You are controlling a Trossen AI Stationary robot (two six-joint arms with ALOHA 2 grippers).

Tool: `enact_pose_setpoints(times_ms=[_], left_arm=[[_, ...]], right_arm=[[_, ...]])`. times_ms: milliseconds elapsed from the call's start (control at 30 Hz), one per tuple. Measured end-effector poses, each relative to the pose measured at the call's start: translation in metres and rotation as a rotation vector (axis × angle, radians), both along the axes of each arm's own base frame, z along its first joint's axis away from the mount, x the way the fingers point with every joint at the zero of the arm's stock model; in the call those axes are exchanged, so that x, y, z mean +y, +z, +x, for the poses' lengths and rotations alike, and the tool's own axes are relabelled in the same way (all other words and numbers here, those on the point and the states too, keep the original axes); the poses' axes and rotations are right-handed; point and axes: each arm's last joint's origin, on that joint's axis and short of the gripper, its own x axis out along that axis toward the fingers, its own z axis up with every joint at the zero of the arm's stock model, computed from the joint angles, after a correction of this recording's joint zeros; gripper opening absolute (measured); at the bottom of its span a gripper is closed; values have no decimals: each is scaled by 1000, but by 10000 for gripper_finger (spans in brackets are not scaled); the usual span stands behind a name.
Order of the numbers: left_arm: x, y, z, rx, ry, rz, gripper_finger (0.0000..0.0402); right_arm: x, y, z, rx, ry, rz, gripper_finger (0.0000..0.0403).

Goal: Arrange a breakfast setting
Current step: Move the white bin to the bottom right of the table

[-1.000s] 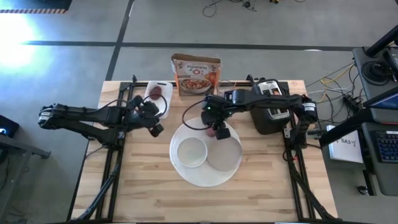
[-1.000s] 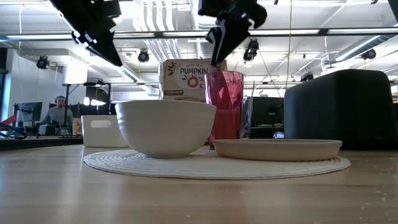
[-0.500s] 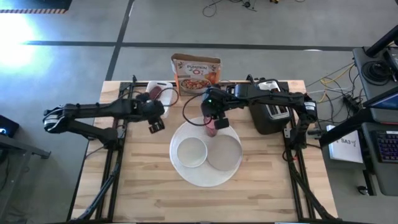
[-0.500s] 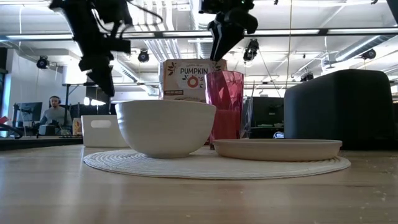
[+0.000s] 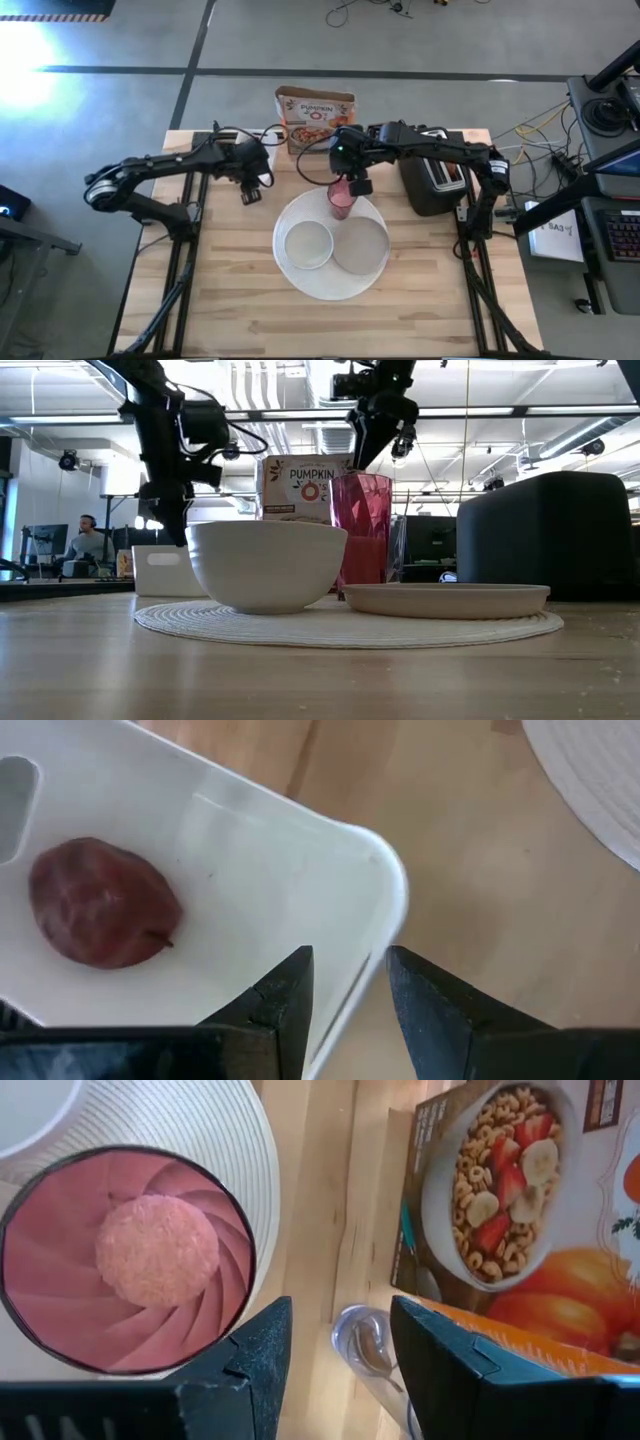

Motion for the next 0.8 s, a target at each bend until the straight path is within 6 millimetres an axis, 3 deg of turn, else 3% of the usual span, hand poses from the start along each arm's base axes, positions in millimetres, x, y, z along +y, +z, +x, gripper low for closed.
enact_pose_setpoints(times_ms=[433, 800], left_arm=[[11, -34, 12, 115, -10, -71, 113], [13, -45, 14, 132, 85, -106, 6]], right_arm=[[-1, 0, -1, 1, 0, 7, 155], [-1, -1, -1, 5, 1, 7, 152]])
